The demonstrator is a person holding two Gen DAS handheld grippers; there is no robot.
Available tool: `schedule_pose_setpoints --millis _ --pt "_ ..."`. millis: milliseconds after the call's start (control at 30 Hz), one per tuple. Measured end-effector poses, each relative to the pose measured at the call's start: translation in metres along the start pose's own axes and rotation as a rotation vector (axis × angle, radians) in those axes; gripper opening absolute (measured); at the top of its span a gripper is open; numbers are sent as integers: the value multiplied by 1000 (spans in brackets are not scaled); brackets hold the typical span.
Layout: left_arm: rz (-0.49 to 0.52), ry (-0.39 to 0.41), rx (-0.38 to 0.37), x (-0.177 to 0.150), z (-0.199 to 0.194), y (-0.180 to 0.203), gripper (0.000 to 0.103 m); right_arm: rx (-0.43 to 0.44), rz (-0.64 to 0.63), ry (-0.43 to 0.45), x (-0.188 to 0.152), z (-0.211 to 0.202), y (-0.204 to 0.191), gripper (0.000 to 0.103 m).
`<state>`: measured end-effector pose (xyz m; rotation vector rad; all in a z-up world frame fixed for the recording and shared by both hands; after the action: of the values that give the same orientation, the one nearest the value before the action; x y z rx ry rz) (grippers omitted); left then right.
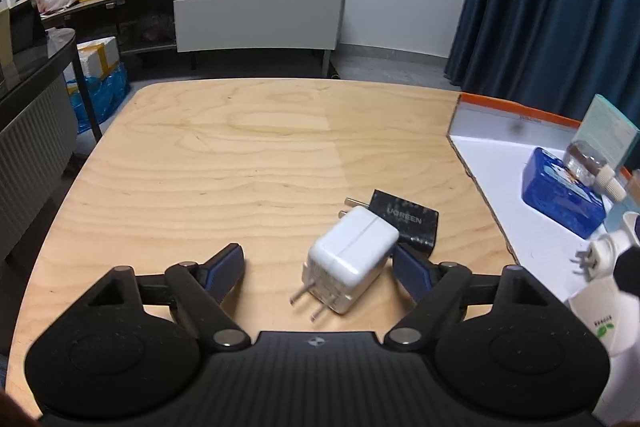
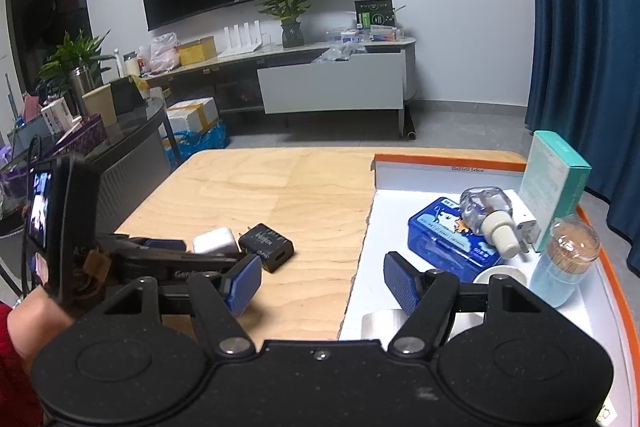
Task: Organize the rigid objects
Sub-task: 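Move both open tools to the white plug adapter and black charger on the table, then grasp the white plug adapter with the left tool while the right tool grasps the black UGREEN charger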
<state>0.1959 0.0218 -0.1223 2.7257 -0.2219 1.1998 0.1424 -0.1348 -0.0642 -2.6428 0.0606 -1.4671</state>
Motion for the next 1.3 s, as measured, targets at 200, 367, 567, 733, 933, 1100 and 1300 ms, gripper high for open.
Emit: schedule_pose_setpoints --millis 200,367,567,733,933,1100,1300 --pt "8 47 2 -3 -3 4 59 12 -8 -15 -2 7 -5 81" --pt "-7 41 1 0 -6 -6 29 21 -12 -25 -1 15 -9 81" --pt "-20 45 21 4 -19 -16 28 79 -69 -48 4 37 -32 81" --pt "-37 57 38 11 -33 -28 28 116 -147 -104 10 74 -51 81" --pt "-66 57 45 8 -43 -42 29 91 -201 -180 19 114 -54 81" --pt "-84 55 37 6 -45 -47 29 112 -250 -257 15 135 -59 84" --pt "-89 58 29 5 -47 -46 29 124 -208 -252 9 131 -58 43"
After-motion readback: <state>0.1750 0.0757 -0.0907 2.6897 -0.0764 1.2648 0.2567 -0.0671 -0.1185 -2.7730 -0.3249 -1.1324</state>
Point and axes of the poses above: each gripper's, at about its wrist camera, not at the fingertips, and z roughly the way its jaws point, y to its right, x to its top, the point moved 6 cm from there along z, roughly the way its jaws point
